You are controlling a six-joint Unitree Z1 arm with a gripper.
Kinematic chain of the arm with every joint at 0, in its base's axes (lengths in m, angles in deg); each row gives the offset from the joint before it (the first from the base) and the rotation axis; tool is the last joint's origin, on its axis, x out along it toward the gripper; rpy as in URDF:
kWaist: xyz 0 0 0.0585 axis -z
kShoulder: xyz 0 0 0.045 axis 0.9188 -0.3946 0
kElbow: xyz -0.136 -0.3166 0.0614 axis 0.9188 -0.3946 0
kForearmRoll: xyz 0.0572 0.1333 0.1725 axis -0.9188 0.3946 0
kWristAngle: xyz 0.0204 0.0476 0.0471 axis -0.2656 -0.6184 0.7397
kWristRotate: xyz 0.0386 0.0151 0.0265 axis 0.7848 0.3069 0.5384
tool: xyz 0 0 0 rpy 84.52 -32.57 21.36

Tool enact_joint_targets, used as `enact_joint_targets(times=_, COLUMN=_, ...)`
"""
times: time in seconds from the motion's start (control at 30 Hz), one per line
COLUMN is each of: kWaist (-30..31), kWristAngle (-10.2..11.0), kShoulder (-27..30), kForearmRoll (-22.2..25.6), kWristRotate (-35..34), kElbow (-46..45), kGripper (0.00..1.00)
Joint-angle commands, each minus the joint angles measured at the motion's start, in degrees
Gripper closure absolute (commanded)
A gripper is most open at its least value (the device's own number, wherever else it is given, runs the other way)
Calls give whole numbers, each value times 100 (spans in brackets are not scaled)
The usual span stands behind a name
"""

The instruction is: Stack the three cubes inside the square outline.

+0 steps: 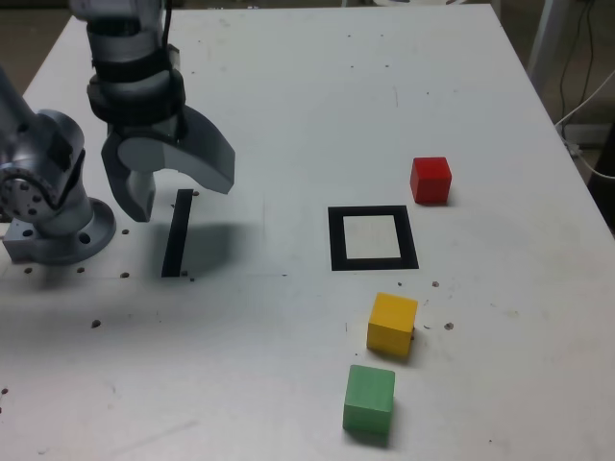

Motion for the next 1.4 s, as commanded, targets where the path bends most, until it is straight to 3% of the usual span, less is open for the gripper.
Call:
enact_joint_targets(times=0.0, kWaist=13, kWristAngle=-41, kShoulder=-15, kForearmRoll=106, kWristRotate=38, kElbow=100, kGripper=6)
enact_joint_targets(times=0.2, kWaist=15, kWristAngle=-65, kShoulder=-41, kForearmRoll=229, kWristRotate=86, kElbow=290, kGripper=6)
enact_joint_targets(times=0.43, kWaist=15, kWristAngle=142, kShoulder=-241, kForearmRoll=675, kWristRotate=108, kElbow=1015, kGripper=6)
enact_joint_targets(times=0.67, kWaist=15, kWristAngle=266, kShoulder=-963, kForearmRoll=1231, kWristRotate=199, kElbow=2263, kGripper=5)
enact_joint_targets(times=1.0, kWaist=1, kWristAngle=320, kShoulder=-1702, kForearmRoll=1308, kWristRotate=218, kElbow=3586, kGripper=3)
enact_joint_targets(times=1.37, kWaist=-305, kWristAngle=345, kShoulder=-3043, kForearmRoll=1452, kWristRotate=497, kElbow=4857, kGripper=3)
